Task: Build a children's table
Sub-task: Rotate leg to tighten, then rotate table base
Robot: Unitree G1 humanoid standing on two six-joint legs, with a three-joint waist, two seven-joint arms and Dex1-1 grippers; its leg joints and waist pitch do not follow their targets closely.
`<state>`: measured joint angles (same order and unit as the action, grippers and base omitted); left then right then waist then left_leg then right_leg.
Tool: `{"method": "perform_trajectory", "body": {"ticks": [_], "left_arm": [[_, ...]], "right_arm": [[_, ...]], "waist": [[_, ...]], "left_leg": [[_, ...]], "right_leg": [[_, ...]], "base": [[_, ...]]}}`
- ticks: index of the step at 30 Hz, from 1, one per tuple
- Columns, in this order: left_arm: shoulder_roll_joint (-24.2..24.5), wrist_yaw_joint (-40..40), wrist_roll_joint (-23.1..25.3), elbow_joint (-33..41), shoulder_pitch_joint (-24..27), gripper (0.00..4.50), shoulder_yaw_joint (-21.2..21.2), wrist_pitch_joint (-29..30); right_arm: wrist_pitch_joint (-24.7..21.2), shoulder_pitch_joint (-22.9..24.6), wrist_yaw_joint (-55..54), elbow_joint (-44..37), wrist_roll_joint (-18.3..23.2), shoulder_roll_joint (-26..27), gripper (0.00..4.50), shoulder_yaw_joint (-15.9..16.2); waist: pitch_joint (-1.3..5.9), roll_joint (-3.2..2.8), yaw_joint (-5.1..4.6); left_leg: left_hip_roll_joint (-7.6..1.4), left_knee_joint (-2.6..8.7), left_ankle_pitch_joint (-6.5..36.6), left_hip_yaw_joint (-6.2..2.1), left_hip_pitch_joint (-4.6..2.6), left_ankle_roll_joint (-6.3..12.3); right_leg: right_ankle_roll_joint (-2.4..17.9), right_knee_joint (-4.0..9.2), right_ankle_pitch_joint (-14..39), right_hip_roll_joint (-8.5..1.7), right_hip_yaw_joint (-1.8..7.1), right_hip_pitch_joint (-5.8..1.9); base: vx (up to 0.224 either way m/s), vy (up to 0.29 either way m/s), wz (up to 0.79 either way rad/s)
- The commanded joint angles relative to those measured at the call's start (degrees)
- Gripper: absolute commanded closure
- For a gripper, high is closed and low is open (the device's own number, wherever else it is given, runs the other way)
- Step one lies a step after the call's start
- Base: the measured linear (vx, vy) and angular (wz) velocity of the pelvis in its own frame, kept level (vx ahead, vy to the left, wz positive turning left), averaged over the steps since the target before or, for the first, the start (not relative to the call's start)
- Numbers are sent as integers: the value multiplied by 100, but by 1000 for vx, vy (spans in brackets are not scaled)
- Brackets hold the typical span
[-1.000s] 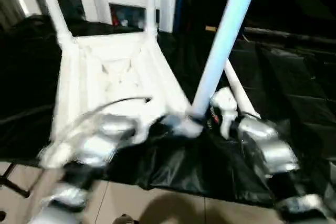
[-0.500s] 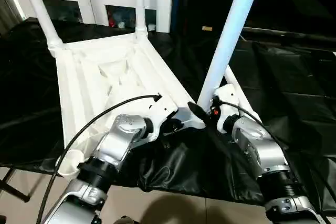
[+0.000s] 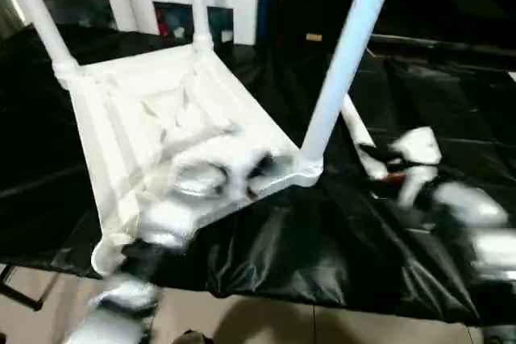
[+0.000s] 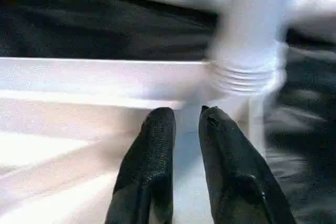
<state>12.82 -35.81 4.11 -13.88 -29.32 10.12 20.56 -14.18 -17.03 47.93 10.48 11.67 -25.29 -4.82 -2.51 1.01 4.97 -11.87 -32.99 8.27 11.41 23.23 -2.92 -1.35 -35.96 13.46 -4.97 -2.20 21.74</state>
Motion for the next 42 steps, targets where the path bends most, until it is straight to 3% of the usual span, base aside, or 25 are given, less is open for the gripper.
{"method": "perform_trajectory", "body": {"ticks": [1, 4, 8, 9, 10, 11, 14, 15, 17, 18, 29, 32, 33, 37, 42], "left_arm": [[258, 145, 76, 703, 195, 352, -339, 411], [539, 134, 160, 1117, 347, 352, -517, 737], [1392, -131, 431, 2008, 795, 352, -858, 1667], [1647, -232, 482, 2236, 938, 352, -888, 1924], [1932, -311, 633, 2367, 1088, 352, -880, 2089], [2129, -323, 772, 2420, 1198, 352, -857, 2165], [2474, -139, 1010, 2426, 1403, 352, -985, 2467], [2508, -92, 1021, 2430, 1414, 347, -1011, 2524], [2656, -69, 1074, 2406, 1468, 347, -996, 2615], [2772, -74, 1092, 2403, 1515, 347, -953, 2705], [3090, -810, 873, 2245, 1715, 434, -223, 2701], [3514, -1489, 683, 2625, 1894, 448, 173, 2738], [3583, -1632, 619, 2720, 1915, 450, 227, 2741], [3747, -2221, 218, 3204, 1957, 450, 375, 2801], [3616, -2626, -304, 3730, 1880, 450, 604, 2880]], "right_arm": [[-176, 214, 197, -313, 60, -69, 139, 301], [-254, 329, 264, -479, -1, -78, 139, 514], [-443, 480, 419, -713, -158, -47, 139, 1010], [-469, 475, 428, -699, -227, -31, 139, 1113], [-476, 415, 359, -599, -356, 13, 139, 1211], [-507, 353, 286, -508, -435, 62, 139, 1264], [-677, 32, -59, -48, -685, 265, 139, 1417], [-740, -27, -125, 26, -707, 294, 168, 1444], [-840, -162, -219, 206, -779, 357, 168, 1553], [-884, -229, -208, 279, -812, 379, 181, 1673], [-760, -812, -717, 1248, -1219, 823, 271, 1916], [-625, -1009, -908, 1584, -1295, 944, 298, 1922], [-581, -1062, -944, 1669, -1319, 980, 308, 1915], [-425, -1293, -1052, 2007, -1380, 1121, 342, 1928], [-160, -1587, -1174, 2498, -1435, 1311, 386, 1976]], "waist": [[336, 58, 33], [323, 52, 30], [313, 45, 25], [310, 73, 26], [288, 70, 5], [285, 86, 1], [284, 59, -3], [288, 52, -8], [281, 35, 22], [292, 34, 41], [318, 19, 33], [329, -6, 43], [309, 12, 12], [301, -11, 7], [307, 13, -22]], "left_leg": [[-165, 303, 1058, -79, -204, 376], [-162, 323, 1172, -81, -216, 290], [-171, 354, 1206, -98, -225, 173], [-180, 365, 1244, -103, -235, 122], [-166, 390, 1255, -107, -206, 91], [-158, 387, 1312, -95, -218, 58], [-161, 399, 1511, -102, -263, -112], [-146, 404, 1530, -101, -267, -178], [-151, 401, 1609, -97, -289, -255], [-143, 409, 1600, -106, -274, -283], [-121, 388, 1445, -103, -261, -338], [-128, 382, 1364, -110, -272, -338], [-113, 397, 1402, -106, -242, -334], [-123, 401, 1534, -96, -274, -448], [-112, 389, 1439, -87, -251, -479]], "right_leg": [[1300, 436, 64, -249, 141, -186], [1218, 464, 415, -240, 145, -152], [1124, 442, 559, -236, 151, -123], [1113, 432, 636, -241, 149, -115], [1073, 443, 745, -227, 148, -109], [1054, 458, 802, -216, 152, -95], [1040, 465, 916, -227, 169, -50], [1075, 450, 879, -215, 167, -45], [1083, 455, 788, -217, 174, -22], [1064, 435, 701, -215, 167, -48], [1164, 384, 325, -229, 168, -75], [1192, 374, 176, -235, 164, -80], [1206, 367, 219, -208, 158, -81], [1239, 366, 369, -216, 173, -68], [1229, 343, 265, -218, 174, -92]], "base": [[0, 0, 0], [0, 0, 0], [0, 0, 0], [0, 0, 0], [0, 0, 0], [0, 0, 0], [0, 0, 0], [0, 0, 0], [0, 0, 0], [0, 0, 0], [0, 0, 0], [0, 0, 0], [0, 0, 0], [0, 0, 0], [0, 0, 0]]}}
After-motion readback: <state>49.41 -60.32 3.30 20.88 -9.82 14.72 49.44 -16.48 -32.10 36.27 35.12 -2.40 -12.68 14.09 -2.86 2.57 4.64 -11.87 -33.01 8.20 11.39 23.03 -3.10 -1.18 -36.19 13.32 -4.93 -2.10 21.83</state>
